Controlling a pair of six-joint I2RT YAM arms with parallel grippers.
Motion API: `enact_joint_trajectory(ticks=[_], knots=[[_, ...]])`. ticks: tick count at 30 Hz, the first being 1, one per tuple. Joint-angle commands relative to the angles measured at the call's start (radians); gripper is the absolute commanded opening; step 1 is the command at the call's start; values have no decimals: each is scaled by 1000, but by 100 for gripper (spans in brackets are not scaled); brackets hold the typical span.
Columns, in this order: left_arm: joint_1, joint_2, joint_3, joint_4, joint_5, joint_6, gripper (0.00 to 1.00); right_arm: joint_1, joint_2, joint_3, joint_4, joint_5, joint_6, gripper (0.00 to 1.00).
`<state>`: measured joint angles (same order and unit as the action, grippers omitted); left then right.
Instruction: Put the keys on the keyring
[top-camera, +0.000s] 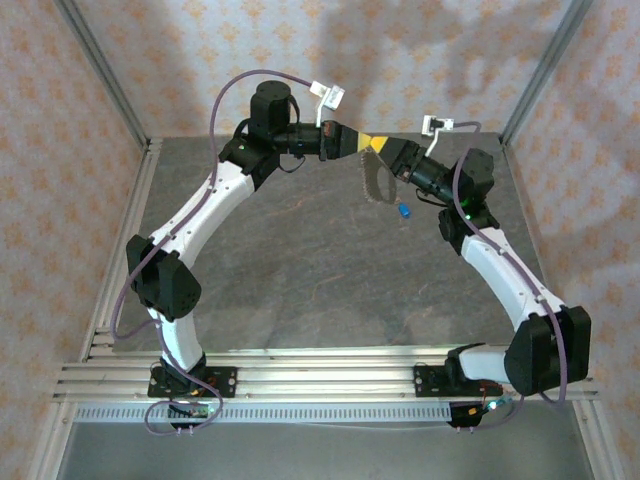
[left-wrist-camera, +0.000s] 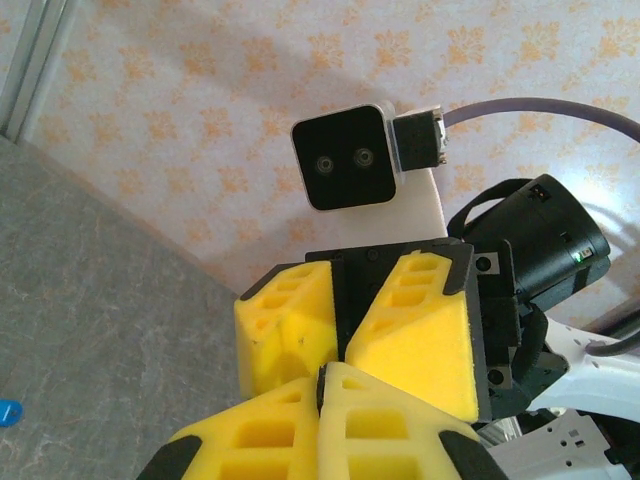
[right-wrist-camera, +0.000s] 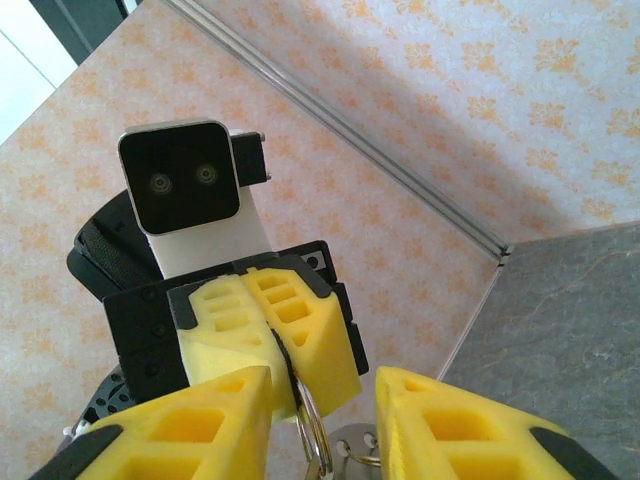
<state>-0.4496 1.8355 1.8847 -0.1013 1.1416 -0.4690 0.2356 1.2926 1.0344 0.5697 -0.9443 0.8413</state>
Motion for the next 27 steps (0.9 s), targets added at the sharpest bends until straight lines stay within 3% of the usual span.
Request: enact_joint_trajectory(ticks=[1, 8, 11, 17, 20, 22, 27], knots=[[2, -10, 48, 11, 30, 16, 0, 11, 5, 44, 60, -2, 1, 29], [2, -11, 50, 8, 24, 19, 0, 14, -6, 26, 51, 2, -10, 13], [2, -10, 53, 8, 19, 18, 0, 14, -19, 11, 39, 7, -24, 0], [2, -19, 49, 16, -48, -16, 2, 13, -37, -11, 36, 39, -36, 0], [2, -53, -14, 95, -148, -106, 40, 13, -42, -21, 64, 71, -23, 0], [2, -90, -91, 177, -246, -185, 59, 14, -41, -29, 104, 96, 3, 0], [-4, -160, -287, 414, -410, -361, 65, 20, -25, -51, 233, 159, 79, 0]])
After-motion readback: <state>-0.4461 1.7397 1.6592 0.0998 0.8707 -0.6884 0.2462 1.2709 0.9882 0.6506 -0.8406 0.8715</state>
